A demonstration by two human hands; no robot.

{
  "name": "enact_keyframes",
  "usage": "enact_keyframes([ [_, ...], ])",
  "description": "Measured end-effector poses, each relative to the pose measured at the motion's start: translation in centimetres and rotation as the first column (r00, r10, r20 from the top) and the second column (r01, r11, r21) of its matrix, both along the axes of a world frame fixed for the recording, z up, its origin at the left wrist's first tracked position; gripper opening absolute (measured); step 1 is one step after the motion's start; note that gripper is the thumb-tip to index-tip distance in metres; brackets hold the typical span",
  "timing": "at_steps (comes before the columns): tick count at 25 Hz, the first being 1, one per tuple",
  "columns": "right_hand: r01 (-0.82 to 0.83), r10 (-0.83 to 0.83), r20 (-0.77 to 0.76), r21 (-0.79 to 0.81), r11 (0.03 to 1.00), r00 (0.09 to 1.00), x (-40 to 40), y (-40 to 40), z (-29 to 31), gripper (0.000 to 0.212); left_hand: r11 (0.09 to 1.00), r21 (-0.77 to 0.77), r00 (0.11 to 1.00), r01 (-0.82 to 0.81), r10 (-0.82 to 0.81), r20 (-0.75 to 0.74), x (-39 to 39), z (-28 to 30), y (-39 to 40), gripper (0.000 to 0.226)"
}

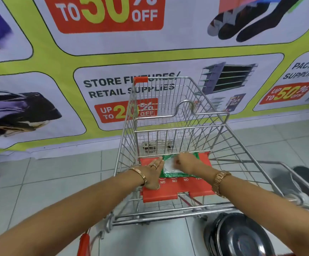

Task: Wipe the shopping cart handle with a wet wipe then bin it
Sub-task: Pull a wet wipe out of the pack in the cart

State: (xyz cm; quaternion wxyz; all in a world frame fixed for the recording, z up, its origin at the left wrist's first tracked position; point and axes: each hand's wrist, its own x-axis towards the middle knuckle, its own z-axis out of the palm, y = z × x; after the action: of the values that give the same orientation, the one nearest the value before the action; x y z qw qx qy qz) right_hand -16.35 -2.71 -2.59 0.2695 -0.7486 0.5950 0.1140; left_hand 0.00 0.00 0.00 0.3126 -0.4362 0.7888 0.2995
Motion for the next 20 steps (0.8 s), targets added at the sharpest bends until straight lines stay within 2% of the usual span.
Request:
enact_keyframes([
  [2,0.021,-0.021,0.033,0.017,1.000,0.999,0.1,0.0,-0.6,0.039,0.999,0.032,0.998,0.023,-0.025,0.058,-0.1,-0.6,-0.3,0.087],
  [5,-0.028,0.031,-0.032,0.087,0.996,0.999,0.5,0.3,-0.3,0.023,0.996,0.062,0.989,0.063,-0.071,0.130,-0.2,-1.1,-0.5,0.086],
  [8,-0.107,0.112,-0.069,0.063,0.992,0.991,1.0,0.6,-0.4,0.029,0.993,0.080,0.985,0.086,-0.097,0.145,-0.5,-0.4,-0.1,0.084],
  [11,-0.178,0.182,-0.083,0.051,0.983,0.980,1.3,0.7,-0.5,0.008,0.994,0.073,0.984,0.086,-0.097,0.150,-0.8,0.0,0.2,0.083],
  [12,-0.183,0.187,-0.087,0.054,0.982,0.979,1.3,0.6,-0.5,0.009,0.994,0.072,0.983,0.087,-0.097,0.153,-0.8,0.0,0.2,0.083],
  [15,-0.167,0.169,-0.047,0.030,0.985,0.985,1.0,0.5,0.0,0.038,0.994,0.074,0.985,0.077,-0.087,0.152,-0.7,0.0,0.2,0.082],
  [16,-0.138,0.139,-0.018,0.028,0.990,0.990,0.8,0.5,0.3,0.039,0.994,0.074,0.984,0.083,-0.094,0.155,-0.7,0.0,0.2,0.081],
  [19,-0.074,0.075,0.055,-0.005,0.997,0.996,0.4,0.1,0.7,0.022,0.993,0.080,0.984,0.085,-0.096,0.148,-0.8,0.1,0.2,0.082],
  [20,-0.037,0.039,0.069,-0.025,0.999,0.997,0.4,0.1,0.9,0.022,0.993,0.082,0.985,0.082,-0.093,0.146,-0.9,0.1,0.2,0.082],
])
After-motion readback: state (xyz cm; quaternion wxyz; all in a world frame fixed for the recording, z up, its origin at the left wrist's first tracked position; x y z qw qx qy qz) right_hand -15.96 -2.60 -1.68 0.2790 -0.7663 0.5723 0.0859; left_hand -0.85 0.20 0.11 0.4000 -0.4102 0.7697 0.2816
